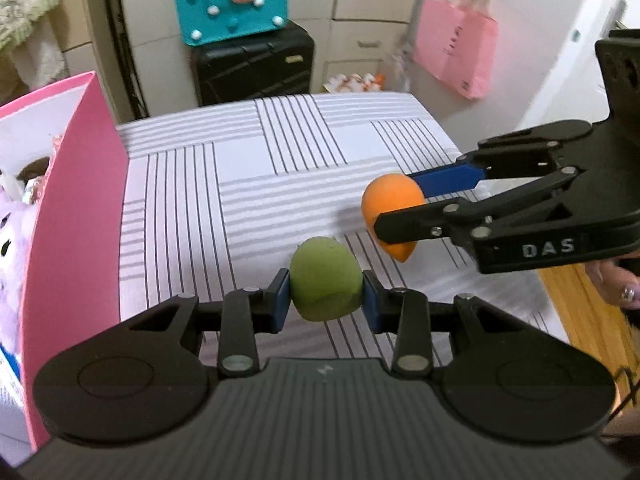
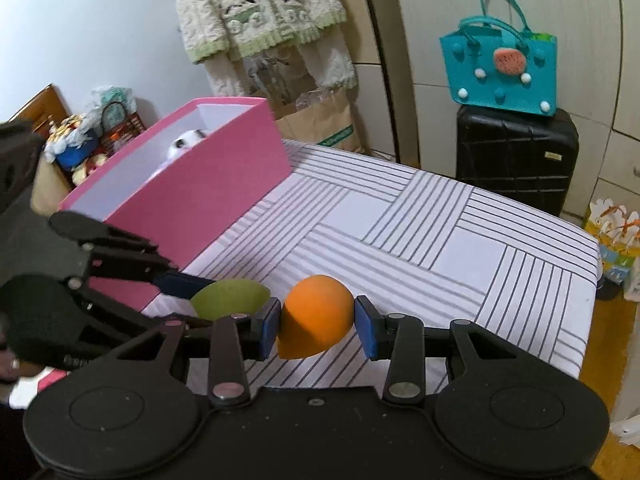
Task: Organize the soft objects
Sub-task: 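Lift the sponge and ball with both tools and carry them over the box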
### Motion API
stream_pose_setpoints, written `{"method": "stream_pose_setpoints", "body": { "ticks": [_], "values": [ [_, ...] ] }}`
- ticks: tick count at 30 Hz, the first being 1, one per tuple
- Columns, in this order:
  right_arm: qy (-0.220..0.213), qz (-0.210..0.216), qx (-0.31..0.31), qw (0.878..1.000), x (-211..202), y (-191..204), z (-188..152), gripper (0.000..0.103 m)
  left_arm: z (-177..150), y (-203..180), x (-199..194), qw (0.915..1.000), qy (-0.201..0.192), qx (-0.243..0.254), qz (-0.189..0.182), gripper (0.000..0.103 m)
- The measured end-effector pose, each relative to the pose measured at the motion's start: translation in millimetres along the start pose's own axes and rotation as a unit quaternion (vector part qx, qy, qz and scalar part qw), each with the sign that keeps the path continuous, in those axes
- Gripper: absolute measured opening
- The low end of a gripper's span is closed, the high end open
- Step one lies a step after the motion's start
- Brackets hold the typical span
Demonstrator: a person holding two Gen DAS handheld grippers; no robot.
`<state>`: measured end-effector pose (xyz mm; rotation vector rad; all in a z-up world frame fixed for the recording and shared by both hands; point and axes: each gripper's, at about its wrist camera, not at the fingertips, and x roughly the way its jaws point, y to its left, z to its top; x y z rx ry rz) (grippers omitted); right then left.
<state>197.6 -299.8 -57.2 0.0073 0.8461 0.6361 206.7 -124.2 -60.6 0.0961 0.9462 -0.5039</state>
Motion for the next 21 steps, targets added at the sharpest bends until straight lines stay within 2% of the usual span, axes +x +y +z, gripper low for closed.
{"method": "stream_pose_setpoints", "body": {
  "ticks": [5,11,21],
  "values": [
    [0.007,0.009,-0.008,1.0,-23,20,-8,0.046,-11,1,-22,0.9993,0.024,0.013,-0.025,0.036],
    [0.015,0.024,-0.023,0.999,-43,52,-10,0.046,-22,7,-57,0.9984,0.033,0.025,-0.038,0.036],
    [0.003,0.06,-0.057,0.997,-51,109,10,0.046,-46,34,-120,0.9984,0.0,0.013,-0.055,0.036]
  ]
}}
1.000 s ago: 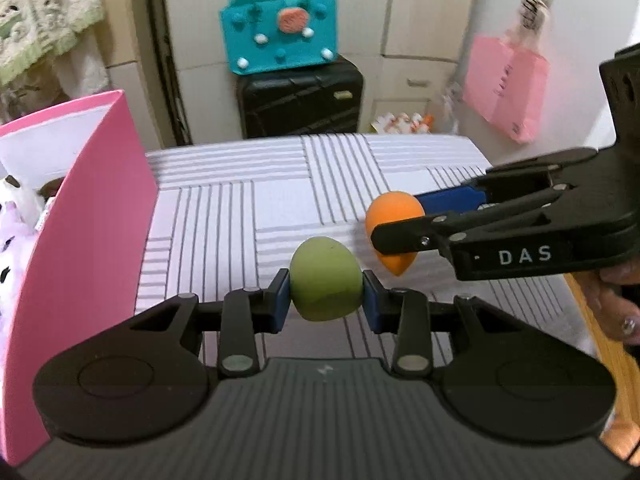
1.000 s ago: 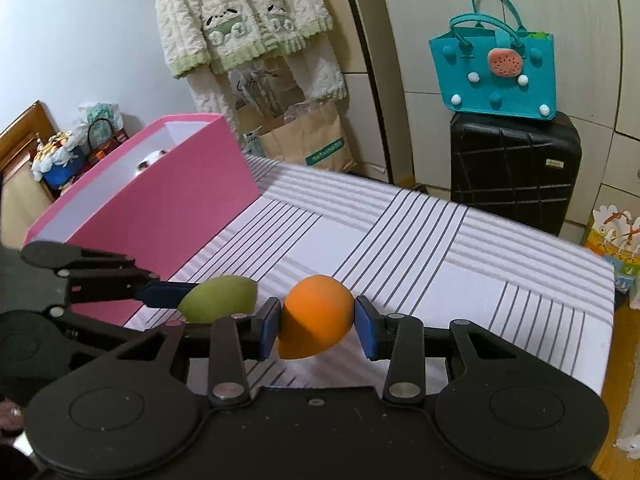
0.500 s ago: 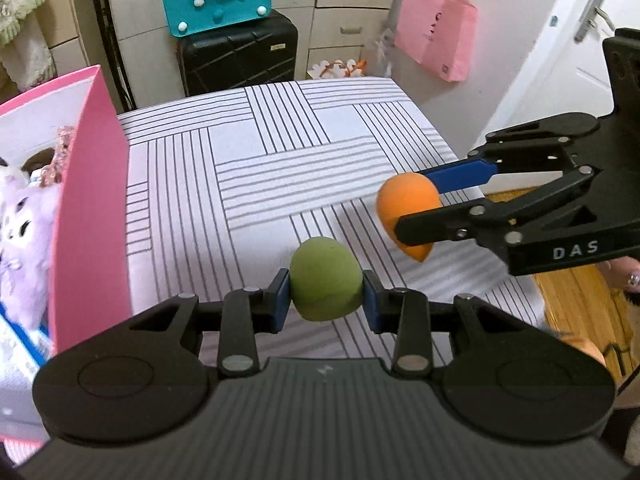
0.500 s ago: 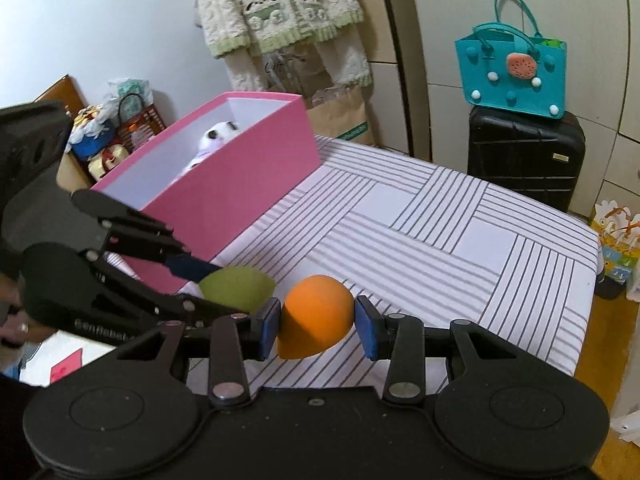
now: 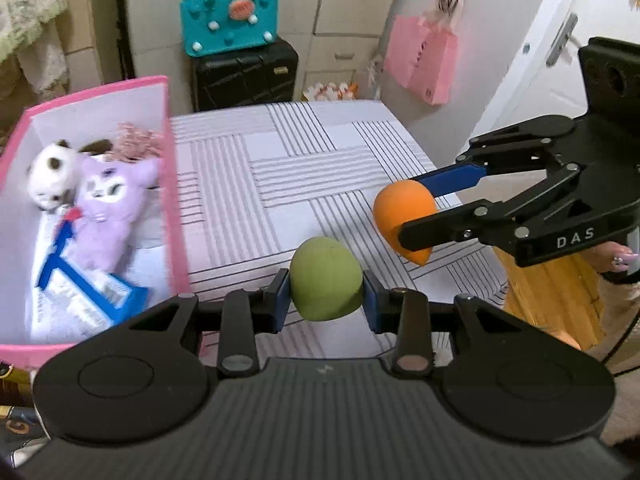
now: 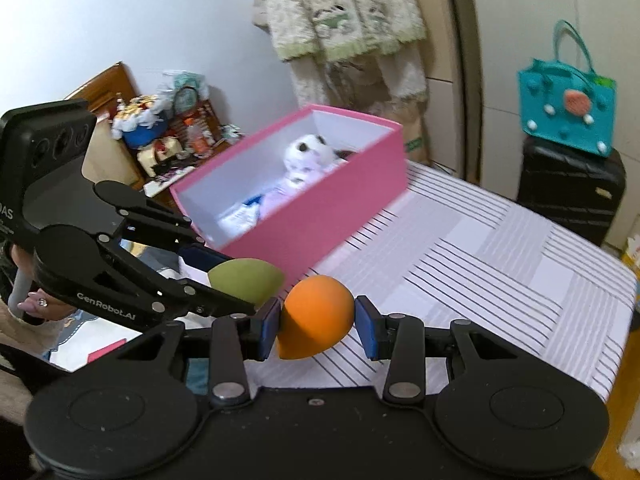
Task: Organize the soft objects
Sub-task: 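Lift the sponge and ball with both tools and carry them over the box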
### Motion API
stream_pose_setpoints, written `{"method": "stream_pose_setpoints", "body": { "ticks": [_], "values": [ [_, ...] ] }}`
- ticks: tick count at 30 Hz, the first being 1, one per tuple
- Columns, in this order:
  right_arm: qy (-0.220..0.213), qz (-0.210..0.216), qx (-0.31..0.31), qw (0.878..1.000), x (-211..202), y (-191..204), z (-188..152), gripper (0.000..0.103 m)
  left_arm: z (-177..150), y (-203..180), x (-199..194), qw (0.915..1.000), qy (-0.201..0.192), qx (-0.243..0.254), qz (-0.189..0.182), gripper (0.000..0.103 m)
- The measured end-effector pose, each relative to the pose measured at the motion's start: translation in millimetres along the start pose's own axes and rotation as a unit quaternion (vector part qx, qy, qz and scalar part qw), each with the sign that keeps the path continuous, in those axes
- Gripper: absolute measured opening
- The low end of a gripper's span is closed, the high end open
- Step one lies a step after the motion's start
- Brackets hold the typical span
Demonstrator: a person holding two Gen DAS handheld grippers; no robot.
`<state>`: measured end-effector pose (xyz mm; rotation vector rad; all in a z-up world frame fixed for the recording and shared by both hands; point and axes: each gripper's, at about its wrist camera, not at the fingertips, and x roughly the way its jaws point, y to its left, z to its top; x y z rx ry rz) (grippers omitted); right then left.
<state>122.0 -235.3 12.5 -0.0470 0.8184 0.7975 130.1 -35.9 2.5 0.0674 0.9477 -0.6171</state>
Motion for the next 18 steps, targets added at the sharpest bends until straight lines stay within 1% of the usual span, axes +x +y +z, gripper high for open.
{"method": "stream_pose_setpoints", "body": {
  "ticks": [7,12,15,18],
  "values": [
    [-0.011,0.019,-0.033,0.999,15,36,24,0.046,-20,34,-52,0.9983,-0.05,-0.021,0.021,0.036],
    [-0.026,0.021,-0.048,0.998,31,53,44,0.046,-31,76,-70,0.9936,-0.082,-0.07,0.035,0.036],
    [-0.036,0.009,-0.068,0.997,43,62,58,0.046,-34,102,-72,0.991,-0.084,-0.089,0.055,0.036],
    [-0.044,-0.003,-0.087,0.995,59,68,71,0.047,-35,122,-68,0.9892,-0.079,-0.093,0.08,0.037]
  ]
}}
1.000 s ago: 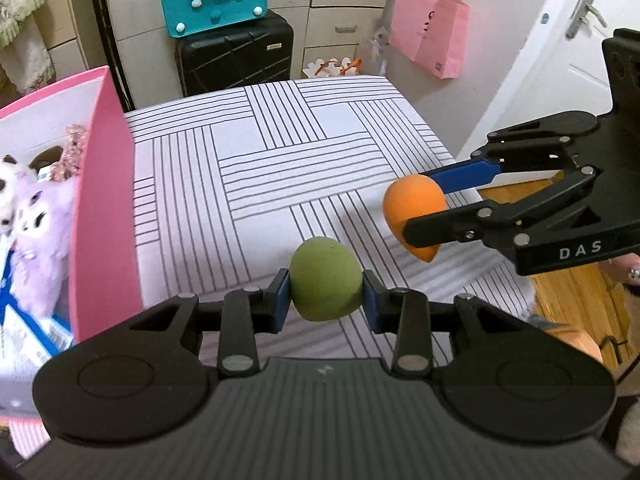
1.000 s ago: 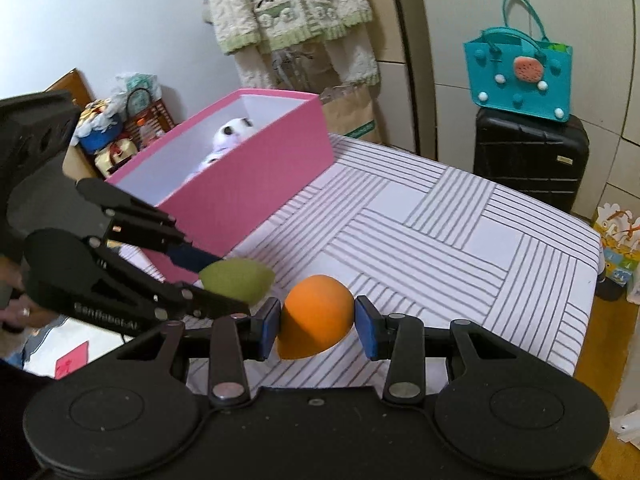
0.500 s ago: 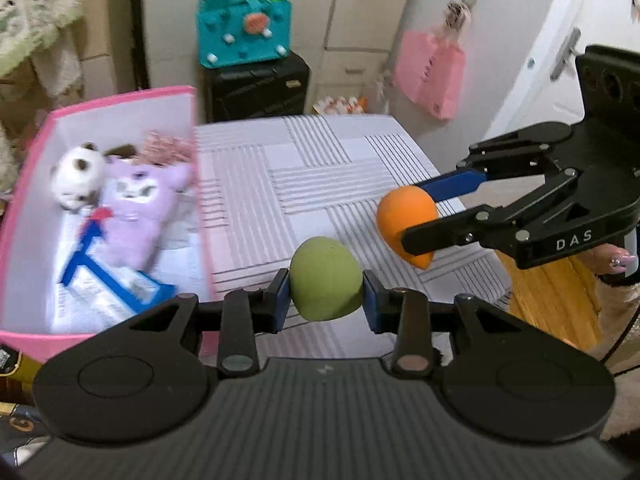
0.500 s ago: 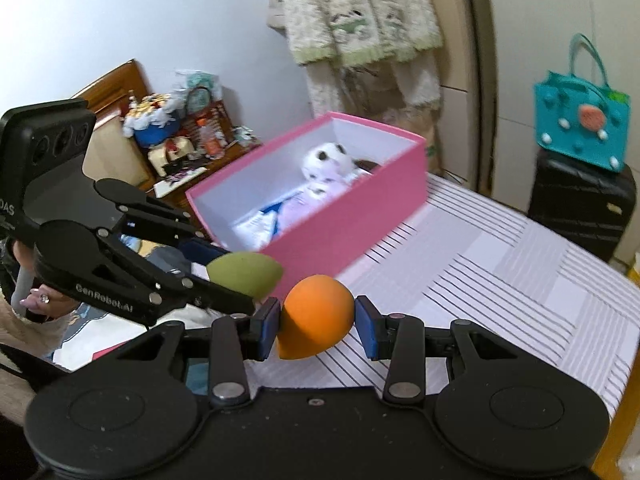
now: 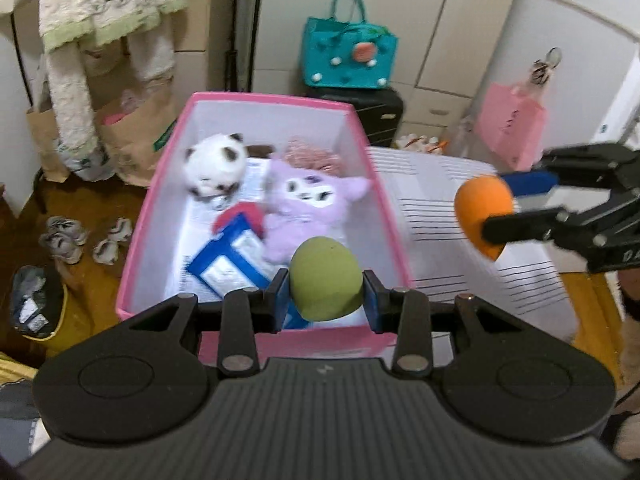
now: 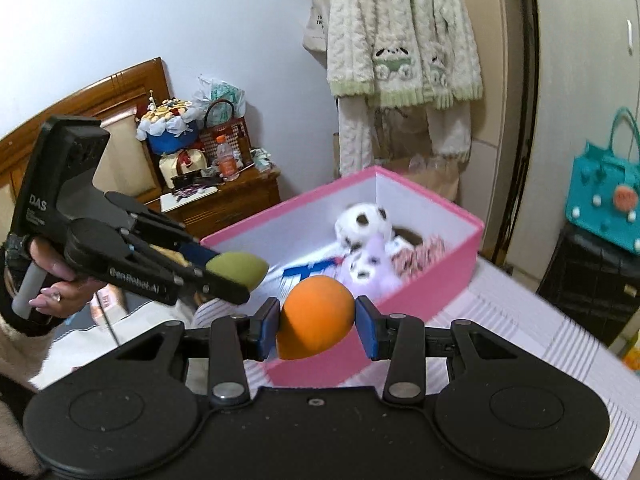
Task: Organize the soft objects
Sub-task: 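Lift the sponge and ball with both tools and carry them over the box, then open both tools to drop the sponge and ball into the box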
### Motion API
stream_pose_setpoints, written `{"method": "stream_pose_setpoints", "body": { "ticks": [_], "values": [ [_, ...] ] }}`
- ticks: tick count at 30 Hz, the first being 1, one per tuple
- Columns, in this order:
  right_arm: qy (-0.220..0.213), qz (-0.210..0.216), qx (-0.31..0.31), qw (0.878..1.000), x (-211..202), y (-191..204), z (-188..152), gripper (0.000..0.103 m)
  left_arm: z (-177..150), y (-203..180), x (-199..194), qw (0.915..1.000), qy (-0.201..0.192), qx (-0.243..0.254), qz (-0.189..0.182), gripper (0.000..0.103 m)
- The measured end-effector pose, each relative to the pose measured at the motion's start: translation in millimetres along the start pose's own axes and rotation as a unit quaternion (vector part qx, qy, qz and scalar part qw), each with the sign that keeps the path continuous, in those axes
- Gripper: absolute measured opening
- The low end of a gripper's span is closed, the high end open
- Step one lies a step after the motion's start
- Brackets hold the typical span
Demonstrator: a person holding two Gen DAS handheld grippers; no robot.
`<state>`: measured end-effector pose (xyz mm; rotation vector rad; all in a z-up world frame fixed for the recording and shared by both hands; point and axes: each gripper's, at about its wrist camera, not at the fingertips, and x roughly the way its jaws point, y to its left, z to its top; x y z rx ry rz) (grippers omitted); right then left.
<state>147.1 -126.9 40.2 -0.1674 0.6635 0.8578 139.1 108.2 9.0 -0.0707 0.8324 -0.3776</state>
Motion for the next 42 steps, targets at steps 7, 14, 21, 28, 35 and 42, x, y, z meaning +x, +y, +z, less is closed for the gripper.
{"method": "stream_pose_setpoints", "body": {
  "ticks": [7,14,21,28,35,42],
  "values": [
    [0.015,0.031,0.007,0.999,53,-10,33,0.047,9,34,30,0.9992,0.025,0.003,0.03,0.037],
    [0.066,0.068,0.049,0.994,127,-26,59,0.047,22,54,61,0.9961,0.044,0.023,0.073,0.038],
    [0.104,0.041,0.07,0.991,184,-42,71,0.048,32,67,80,0.9949,0.056,0.029,0.079,0.038],
    [0.124,0.037,0.094,0.987,209,-53,73,0.058,42,64,91,0.9947,0.053,0.046,0.076,0.039],
    [0.081,0.012,0.087,0.993,172,-50,72,0.065,38,55,89,0.9944,0.047,0.051,0.08,0.051],
    [0.047,-0.016,0.076,0.996,117,-34,58,0.072,30,53,66,0.9955,0.024,0.035,0.085,0.058]
  ]
}}
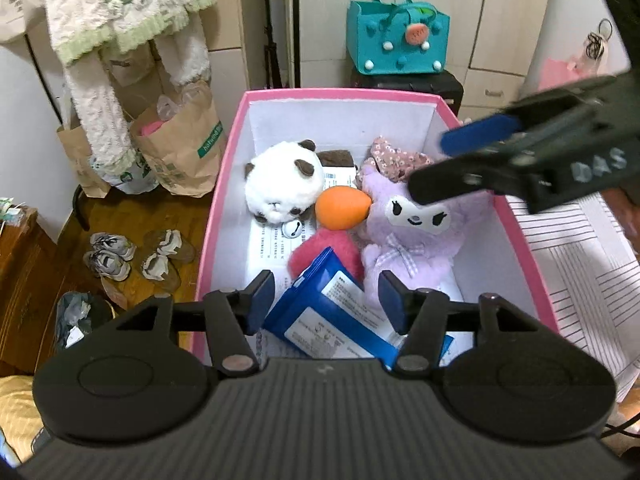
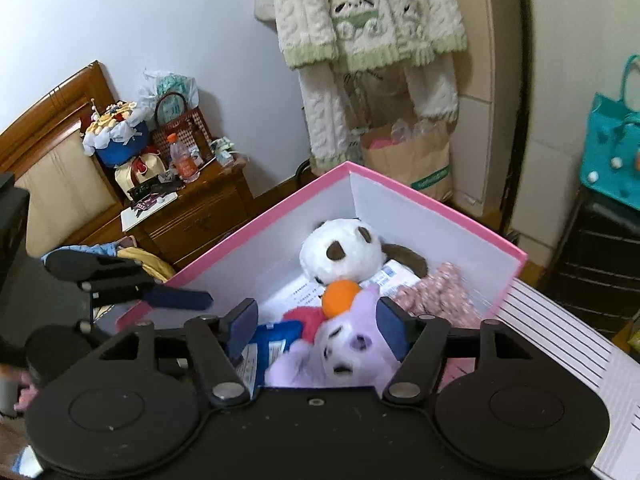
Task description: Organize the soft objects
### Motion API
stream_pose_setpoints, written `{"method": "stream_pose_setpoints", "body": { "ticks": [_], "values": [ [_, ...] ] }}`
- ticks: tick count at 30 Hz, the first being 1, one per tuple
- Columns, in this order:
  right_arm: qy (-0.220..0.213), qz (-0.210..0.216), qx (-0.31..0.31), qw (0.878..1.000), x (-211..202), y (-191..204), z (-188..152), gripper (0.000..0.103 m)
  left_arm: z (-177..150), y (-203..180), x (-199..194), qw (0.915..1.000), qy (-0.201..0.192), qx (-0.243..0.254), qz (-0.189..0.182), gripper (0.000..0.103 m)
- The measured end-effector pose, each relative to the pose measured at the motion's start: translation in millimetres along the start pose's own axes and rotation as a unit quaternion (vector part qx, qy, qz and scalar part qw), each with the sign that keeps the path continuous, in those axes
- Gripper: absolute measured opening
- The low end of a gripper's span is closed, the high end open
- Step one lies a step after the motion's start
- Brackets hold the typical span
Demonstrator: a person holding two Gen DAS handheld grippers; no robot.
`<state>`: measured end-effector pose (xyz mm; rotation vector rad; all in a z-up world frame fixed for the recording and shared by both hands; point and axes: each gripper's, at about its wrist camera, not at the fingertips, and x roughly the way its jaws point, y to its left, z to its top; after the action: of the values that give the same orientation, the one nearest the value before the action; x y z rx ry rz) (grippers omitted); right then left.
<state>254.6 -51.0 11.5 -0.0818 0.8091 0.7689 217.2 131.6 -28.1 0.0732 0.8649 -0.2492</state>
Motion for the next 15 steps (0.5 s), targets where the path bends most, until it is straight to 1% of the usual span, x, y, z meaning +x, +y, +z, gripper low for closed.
{"method": "stream_pose_setpoints", "body": {
  "ticks": [5,8,10,11,13,15],
  "values": [
    [-0.016,-0.017,-0.01,1.0,-32,11,-16,0.075,-9,-3,-23,0.9998,-0.012,-0.01,0.009,0.062],
    [-0.024,-0.029,-0.014,0.999,-49,16,-25,0.078,-13,-7,-36,0.9998,-0.016,-0.013,0.003,0.064],
    [-0.027,-0.04,-0.016,0.999,-59,19,-31,0.086,-16,-13,-47,0.9997,-0.021,-0.012,-0.001,0.066],
    [-0.028,-0.048,-0.016,0.998,-63,20,-35,0.09,-18,-15,-51,0.9997,-0.024,-0.011,-0.001,0.071],
    [-0.025,-0.075,-0.011,0.997,-72,25,-40,0.096,-21,-23,-60,0.9995,-0.03,-0.006,-0.002,0.076],
    [-0.012,-0.113,-0.003,0.993,-79,29,-44,0.096,-22,-29,-70,0.9994,-0.035,-0.001,-0.004,0.077]
  ]
}}
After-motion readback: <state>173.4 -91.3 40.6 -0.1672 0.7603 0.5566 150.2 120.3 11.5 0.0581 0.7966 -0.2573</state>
